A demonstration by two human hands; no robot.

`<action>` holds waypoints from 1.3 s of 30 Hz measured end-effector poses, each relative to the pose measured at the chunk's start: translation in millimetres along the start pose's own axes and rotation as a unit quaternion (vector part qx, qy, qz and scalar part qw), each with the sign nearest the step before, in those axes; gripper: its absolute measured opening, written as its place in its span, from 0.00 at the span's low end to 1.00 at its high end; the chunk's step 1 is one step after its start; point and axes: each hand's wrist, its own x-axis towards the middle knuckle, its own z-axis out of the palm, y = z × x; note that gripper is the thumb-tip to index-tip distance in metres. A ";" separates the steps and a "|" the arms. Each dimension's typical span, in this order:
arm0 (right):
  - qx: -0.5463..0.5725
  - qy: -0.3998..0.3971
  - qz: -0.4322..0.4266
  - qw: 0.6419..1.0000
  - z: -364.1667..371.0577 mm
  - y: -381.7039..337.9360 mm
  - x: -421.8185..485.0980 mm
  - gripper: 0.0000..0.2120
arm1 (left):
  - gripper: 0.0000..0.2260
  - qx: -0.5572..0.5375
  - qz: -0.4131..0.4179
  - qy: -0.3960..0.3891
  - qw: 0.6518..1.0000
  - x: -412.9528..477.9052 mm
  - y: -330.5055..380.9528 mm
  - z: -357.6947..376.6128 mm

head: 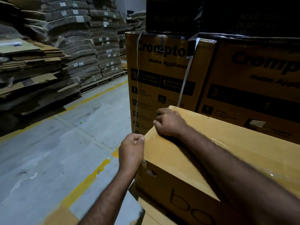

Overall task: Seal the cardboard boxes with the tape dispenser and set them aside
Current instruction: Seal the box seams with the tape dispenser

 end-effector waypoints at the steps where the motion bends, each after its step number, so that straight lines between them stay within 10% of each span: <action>1: -0.007 -0.016 -0.025 1.000 0.6 -11.2 -10.7 0.20 | 0.04 0.014 0.008 0.010 1.000 0.4 0.9 0.9; 13: -0.018 -0.033 -0.121 0.992 -29.1 -22.3 -117.7 0.21 | 0.15 0.238 0.171 0.048 0.955 -3.1 0.6 -5.5; 39: 0.013 -0.070 0.050 0.996 -19.1 18.7 -159.2 0.25 | 0.11 0.024 0.018 -0.293 0.956 50.2 61.1 24.2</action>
